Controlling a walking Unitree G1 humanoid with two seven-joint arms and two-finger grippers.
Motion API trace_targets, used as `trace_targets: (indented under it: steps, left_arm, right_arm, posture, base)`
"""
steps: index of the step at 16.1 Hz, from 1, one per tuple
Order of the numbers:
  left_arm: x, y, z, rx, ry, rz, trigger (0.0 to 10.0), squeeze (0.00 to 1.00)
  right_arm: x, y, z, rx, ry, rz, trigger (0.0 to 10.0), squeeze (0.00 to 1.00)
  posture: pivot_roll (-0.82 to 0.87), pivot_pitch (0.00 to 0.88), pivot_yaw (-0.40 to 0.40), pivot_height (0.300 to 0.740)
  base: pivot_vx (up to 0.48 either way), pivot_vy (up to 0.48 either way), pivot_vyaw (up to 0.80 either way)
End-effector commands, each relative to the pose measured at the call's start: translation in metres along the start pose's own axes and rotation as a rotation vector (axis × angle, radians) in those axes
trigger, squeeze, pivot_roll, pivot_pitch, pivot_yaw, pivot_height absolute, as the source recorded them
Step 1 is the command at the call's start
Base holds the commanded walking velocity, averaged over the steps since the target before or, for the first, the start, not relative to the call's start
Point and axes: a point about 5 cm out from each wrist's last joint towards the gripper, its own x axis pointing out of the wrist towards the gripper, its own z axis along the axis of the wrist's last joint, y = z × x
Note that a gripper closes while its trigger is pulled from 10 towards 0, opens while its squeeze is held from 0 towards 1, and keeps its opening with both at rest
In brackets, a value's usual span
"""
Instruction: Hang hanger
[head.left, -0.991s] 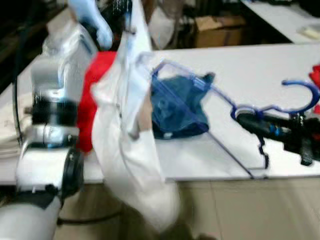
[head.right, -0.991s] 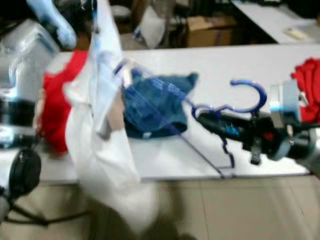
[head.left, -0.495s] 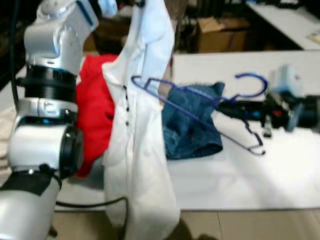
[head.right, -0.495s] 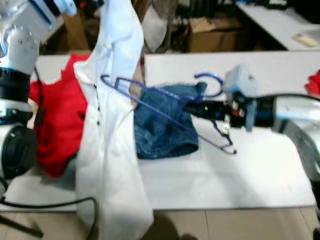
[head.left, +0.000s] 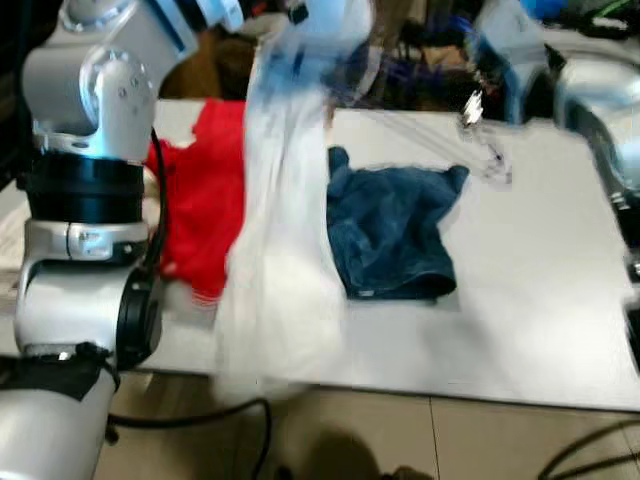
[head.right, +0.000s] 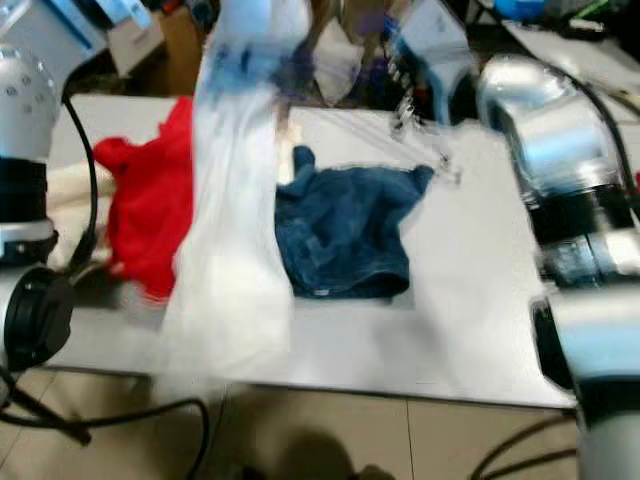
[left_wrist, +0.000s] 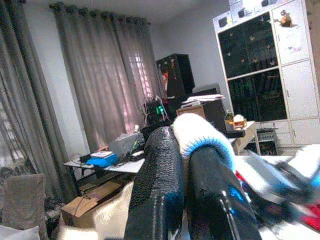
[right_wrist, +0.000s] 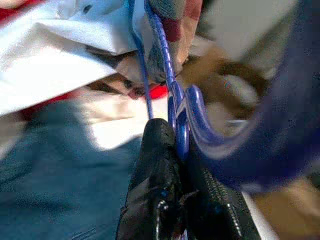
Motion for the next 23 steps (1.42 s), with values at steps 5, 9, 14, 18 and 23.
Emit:
trace_targets:
  steps: [5,9,14,18,23]
  left_arm:
    - [-0.003,0.003,0.036,0.033,-0.207,0.049,10.0,0.0]
    - [-0.009,0.0,-0.005,-0.046,-0.113,0.14,10.0,0.0]
    - [-0.036,-0.024,-0.129,-0.07,0.372,0.334,10.0,0.0]
    - [-0.051,-0.012,-0.162,0.011,0.481,0.498,10.0,0.0]
    - [-0.073,0.012,-0.193,0.059,0.597,0.656,10.0,0.0]
  right_arm:
    - [-0.032,-0.069,0.076,-0.04,-0.398,-0.574,10.0,0.0]
    - [0.005,-0.014,0.002,-0.127,-0.249,-0.217,10.0,0.0]
    - [-0.026,0.058,-0.101,-0.111,-0.077,0.247,10.0,0.0]
    - [-0.06,0.065,-0.121,-0.159,0.006,0.299,10.0,0.0]
    - [-0.101,0.042,-0.085,-0.175,-0.051,0.326,10.0,0.0]
  posture:
    - [-0.09,0.0,0.024,0.74]
    - [-0.11,0.0,0.047,0.74]
    - [-0.13,0.0,0.082,0.74]
    - [-0.15,0.0,0.107,0.74]
    - [-0.16,0.0,0.116,0.74]
  base:
    - [0.0,0.0,0.0]
    - [0.0,0.0,0.0]
    - [0.0,0.0,0.0]
    - [0.0,0.0,0.0]
    - [0.0,0.0,0.0]
